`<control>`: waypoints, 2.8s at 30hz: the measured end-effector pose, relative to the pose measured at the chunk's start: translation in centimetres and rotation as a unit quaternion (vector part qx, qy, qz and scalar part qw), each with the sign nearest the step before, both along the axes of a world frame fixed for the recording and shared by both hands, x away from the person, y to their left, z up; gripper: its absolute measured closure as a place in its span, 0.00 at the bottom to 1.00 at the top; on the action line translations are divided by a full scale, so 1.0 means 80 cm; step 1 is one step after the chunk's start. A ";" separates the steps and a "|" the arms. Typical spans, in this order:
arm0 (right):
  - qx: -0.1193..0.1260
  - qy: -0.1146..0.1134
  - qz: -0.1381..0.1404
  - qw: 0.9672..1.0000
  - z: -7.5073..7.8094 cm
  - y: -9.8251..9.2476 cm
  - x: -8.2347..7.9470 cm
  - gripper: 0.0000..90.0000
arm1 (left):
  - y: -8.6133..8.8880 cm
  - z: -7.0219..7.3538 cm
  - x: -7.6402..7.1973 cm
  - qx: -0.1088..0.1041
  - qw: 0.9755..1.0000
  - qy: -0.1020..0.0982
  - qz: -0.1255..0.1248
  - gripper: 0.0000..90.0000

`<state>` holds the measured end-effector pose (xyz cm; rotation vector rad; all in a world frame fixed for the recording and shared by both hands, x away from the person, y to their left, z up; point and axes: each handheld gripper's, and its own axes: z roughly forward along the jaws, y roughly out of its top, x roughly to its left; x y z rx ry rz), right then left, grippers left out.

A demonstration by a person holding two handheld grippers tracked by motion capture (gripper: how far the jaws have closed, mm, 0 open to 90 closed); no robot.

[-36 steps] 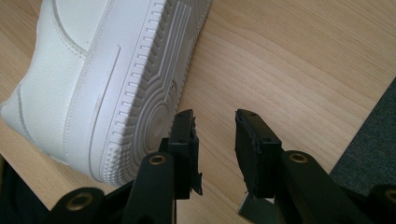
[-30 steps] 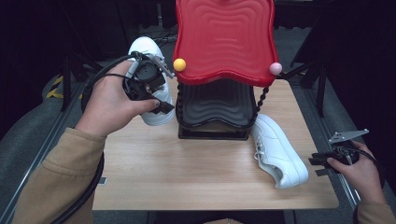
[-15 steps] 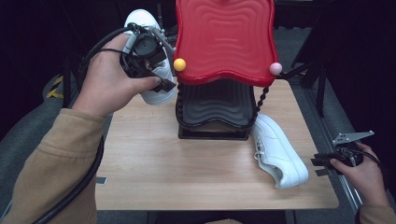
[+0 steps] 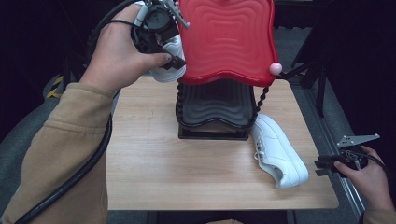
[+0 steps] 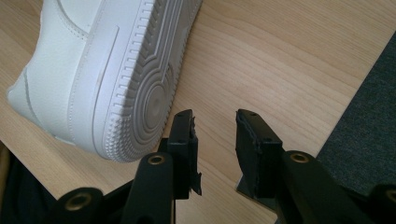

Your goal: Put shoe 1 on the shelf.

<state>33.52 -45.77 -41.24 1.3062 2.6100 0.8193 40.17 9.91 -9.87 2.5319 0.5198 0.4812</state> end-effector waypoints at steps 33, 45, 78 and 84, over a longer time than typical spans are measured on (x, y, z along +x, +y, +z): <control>0.009 -0.009 -0.007 1.000 0.003 -0.012 -0.012 0.75 | -0.121 -0.002 0.064 0.055 0.995 -0.026 -0.075 0.74; 0.007 0.000 -0.005 1.000 -0.001 -0.010 -0.011 0.75 | -0.129 -0.023 0.083 0.076 0.995 -0.028 -0.065 0.74; 0.006 0.006 -0.003 1.000 -0.005 -0.005 -0.009 0.72 | -0.123 -0.032 0.077 0.053 0.998 -0.015 -0.018 0.49; 0.005 0.007 -0.002 1.000 -0.004 -0.003 -0.008 0.72 | -0.117 -0.018 0.058 0.036 0.999 -0.029 -0.015 0.45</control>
